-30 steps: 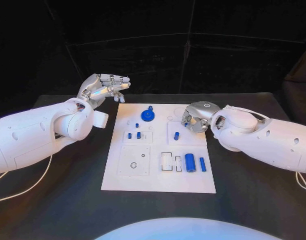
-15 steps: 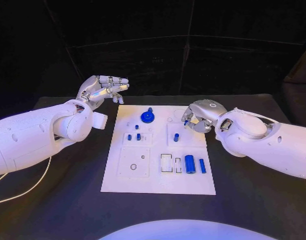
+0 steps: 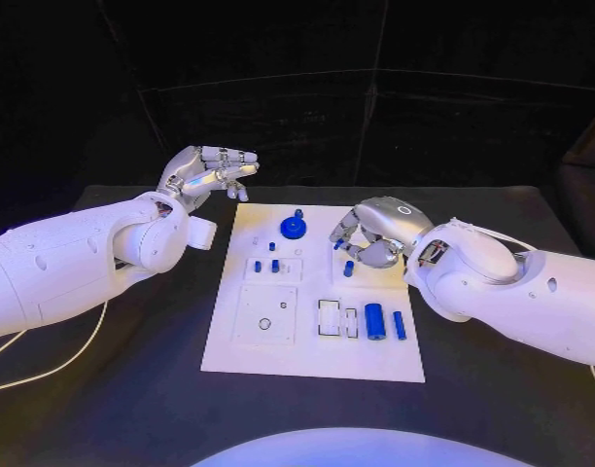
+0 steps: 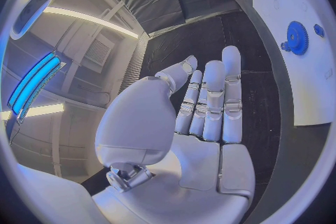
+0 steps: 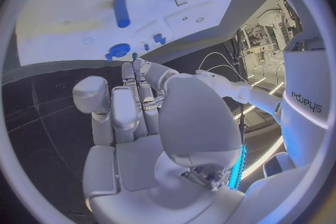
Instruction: Assemble the parts on the task board
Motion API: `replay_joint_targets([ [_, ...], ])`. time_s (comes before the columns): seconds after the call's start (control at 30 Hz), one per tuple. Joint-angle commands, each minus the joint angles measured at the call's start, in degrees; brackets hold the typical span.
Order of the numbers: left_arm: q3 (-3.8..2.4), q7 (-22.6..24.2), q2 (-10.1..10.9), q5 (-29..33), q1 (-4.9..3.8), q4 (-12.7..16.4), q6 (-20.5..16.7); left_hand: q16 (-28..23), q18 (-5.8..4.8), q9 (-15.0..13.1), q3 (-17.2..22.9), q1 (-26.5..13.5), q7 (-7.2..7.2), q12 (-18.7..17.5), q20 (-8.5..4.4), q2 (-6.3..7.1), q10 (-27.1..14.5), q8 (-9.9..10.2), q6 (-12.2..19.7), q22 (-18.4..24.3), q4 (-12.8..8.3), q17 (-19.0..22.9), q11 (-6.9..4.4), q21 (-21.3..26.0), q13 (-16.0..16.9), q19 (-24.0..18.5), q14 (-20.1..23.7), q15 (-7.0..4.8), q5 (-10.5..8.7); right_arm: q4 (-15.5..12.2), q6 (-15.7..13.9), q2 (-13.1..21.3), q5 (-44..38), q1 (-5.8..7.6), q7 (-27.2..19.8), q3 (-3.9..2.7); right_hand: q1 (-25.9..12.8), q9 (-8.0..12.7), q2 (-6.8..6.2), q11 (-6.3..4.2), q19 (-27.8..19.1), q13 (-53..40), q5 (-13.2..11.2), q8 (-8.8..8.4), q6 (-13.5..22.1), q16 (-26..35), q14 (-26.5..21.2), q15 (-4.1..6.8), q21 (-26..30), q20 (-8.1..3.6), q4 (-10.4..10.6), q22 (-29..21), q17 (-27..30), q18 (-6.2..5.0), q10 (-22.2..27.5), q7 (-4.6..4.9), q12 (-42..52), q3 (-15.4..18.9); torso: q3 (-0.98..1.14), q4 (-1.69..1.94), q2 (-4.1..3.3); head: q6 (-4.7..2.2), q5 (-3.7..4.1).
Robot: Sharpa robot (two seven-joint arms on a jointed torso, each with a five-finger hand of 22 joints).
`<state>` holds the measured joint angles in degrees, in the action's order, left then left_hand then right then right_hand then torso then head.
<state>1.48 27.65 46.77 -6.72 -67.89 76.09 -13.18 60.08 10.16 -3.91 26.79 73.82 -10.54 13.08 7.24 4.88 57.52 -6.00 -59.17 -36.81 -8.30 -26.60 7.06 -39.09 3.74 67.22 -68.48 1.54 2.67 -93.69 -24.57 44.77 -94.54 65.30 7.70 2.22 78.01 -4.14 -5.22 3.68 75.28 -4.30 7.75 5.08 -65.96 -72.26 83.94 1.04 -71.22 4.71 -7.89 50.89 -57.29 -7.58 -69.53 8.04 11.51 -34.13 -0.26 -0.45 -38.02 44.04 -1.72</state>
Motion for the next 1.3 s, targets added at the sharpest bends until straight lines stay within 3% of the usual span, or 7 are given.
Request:
replay_joint_targets([
  [0.03, -0.05, 0.79, -0.17, 0.29, -0.08, 0.24, -0.08, -0.27, 0.35, 0.04, -0.23, 0.14, -0.09, 0.24, -0.01, -0.41, -0.47, -0.29, 0.06, 0.05, 0.05, 0.05, -0.07, 0.36, -0.07, -0.54, 0.33, 0.14, 0.32, -0.59, 0.35, -1.27, 1.24, 0.08, -1.73, 0.00, -0.47, 0.00, -0.10, 0.07, 0.18, 0.07, -0.23, -0.22, -0.25, -0.34, 1.22, 0.18, -0.38, 0.02, 0.09, -0.04, 0.14, 0.57, -0.29, 0.04, -0.20, -0.36, -0.09, 0.05, 0.00, 0.31, -0.55],
  [0.2, -0.05, 0.78, -0.35, 0.29, -0.08, 0.51, -0.01, -0.30, 0.34, 0.04, -0.29, 0.17, -0.10, 0.24, 0.00, -0.42, -0.56, -0.31, 0.07, 0.09, 0.03, 0.10, -0.05, 0.42, -0.07, -0.58, 0.40, 0.16, 0.32, 0.00, 2.12, -4.70, 0.39, -0.38, -2.24, 0.07, -0.59, 0.01, -0.07, 0.09, 0.12, 0.09, -0.45, -0.27, -0.22, -0.40, 1.22, 0.16, -0.36, 0.03, 0.14, -0.12, 0.09, 0.55, -0.23, 0.06, -0.28, -0.38, -0.11, 0.01, -0.03, 0.75, -1.78],
  [0.33, -0.05, 0.78, -0.56, 0.29, -0.09, 0.65, 0.00, -0.32, 0.34, 0.04, -0.34, 0.18, -0.11, 0.24, 0.00, -0.42, -0.63, -0.32, 0.07, 0.12, 0.03, 0.13, -0.04, 0.46, -0.07, -0.61, 0.45, 0.17, 0.32, 1.04, 3.65, -7.10, -0.41, -1.73, -2.52, 0.11, -0.61, 0.02, -0.06, 0.10, 0.13, 0.09, -0.50, -0.29, -0.21, -0.40, 1.22, 0.15, -0.39, 0.03, 0.14, -0.06, 0.10, 0.56, -0.22, 0.07, -0.29, -0.38, -0.18, 0.07, -0.03, 1.07, -2.37],
  [0.5, -0.05, 0.78, -0.72, 0.30, -0.09, 0.86, -0.01, -0.33, 0.34, 0.04, -0.37, 0.19, -0.12, 0.24, 0.01, -0.42, -0.68, -0.33, 0.08, 0.14, 0.02, 0.15, -0.03, 0.49, -0.07, -0.63, 0.48, 0.19, 0.32, 3.48, 5.90, -10.19, -1.42, -3.59, -2.70, 0.21, -0.65, 0.02, -0.02, 0.11, 0.07, 0.10, -0.58, -0.32, -0.18, -0.43, 1.22, 0.14, -0.34, 0.03, 0.16, -0.18, 0.08, 0.54, -0.19, 0.08, -0.33, -0.39, -0.03, -0.09, -0.03, 1.52, -3.34],
  [0.77, -0.05, 0.73, -0.91, 0.30, -0.10, 1.07, 0.06, -0.33, 0.34, 0.04, -0.37, 0.19, -0.12, 0.24, 0.01, -0.42, -0.68, -0.33, 0.08, 0.14, 0.02, 0.15, -0.03, 0.49, -0.07, -0.63, 0.48, 0.19, 0.32, 6.07, 8.57, -12.84, -2.54, -5.08, -2.78, 0.33, -0.69, 0.04, 0.05, 0.14, -0.04, 0.11, -0.68, -0.39, -0.11, -0.40, 1.20, 0.13, -0.24, 0.03, 0.17, -0.39, 0.18, 0.49, -0.12, 0.11, -0.39, -0.42, -0.02, 0.07, 0.01, 2.01, -3.94],
  [1.03, -0.05, 0.69, -1.05, 0.30, -0.10, 0.96, 0.11, -0.33, 0.34, 0.04, -0.37, 0.19, -0.12, 0.24, 0.01, -0.42, -0.68, -0.33, 0.08, 0.14, 0.02, 0.15, -0.03, 0.49, -0.07, -0.63, 0.48, 0.19, 0.32, 6.68, 9.89, -13.62, -3.05, -5.47, -2.70, 0.40, -0.71, 0.05, 0.07, 0.15, -0.05, 0.12, -0.72, -0.41, -0.09, -0.40, 1.20, 0.12, -0.25, 0.03, 0.18, -0.39, 0.18, 0.49, -0.10, 0.12, -0.41, -0.42, 0.04, -0.12, 0.01, 2.46, -4.62],
  [1.3, -0.05, 0.58, -1.18, 0.30, -0.10, 0.86, 0.23, -0.37, 0.33, 0.04, -0.49, 0.20, -0.14, 0.25, 0.03, -0.41, -0.82, -0.35, 0.10, 0.19, 0.02, 0.21, 0.00, 0.58, -0.07, -0.68, 0.57, 0.21, 0.32, 6.81, 11.38, -13.77, -3.38, -5.60, -2.43, 0.45, -0.77, 0.05, 0.07, 0.16, -0.07, 0.12, -0.79, -0.43, -0.06, -0.42, 1.20, 0.11, -0.24, 0.04, 0.19, -0.40, 0.17, 0.49, -0.08, 0.14, -0.44, -0.39, 0.00, -0.04, 0.06, 2.68, -4.70],
])
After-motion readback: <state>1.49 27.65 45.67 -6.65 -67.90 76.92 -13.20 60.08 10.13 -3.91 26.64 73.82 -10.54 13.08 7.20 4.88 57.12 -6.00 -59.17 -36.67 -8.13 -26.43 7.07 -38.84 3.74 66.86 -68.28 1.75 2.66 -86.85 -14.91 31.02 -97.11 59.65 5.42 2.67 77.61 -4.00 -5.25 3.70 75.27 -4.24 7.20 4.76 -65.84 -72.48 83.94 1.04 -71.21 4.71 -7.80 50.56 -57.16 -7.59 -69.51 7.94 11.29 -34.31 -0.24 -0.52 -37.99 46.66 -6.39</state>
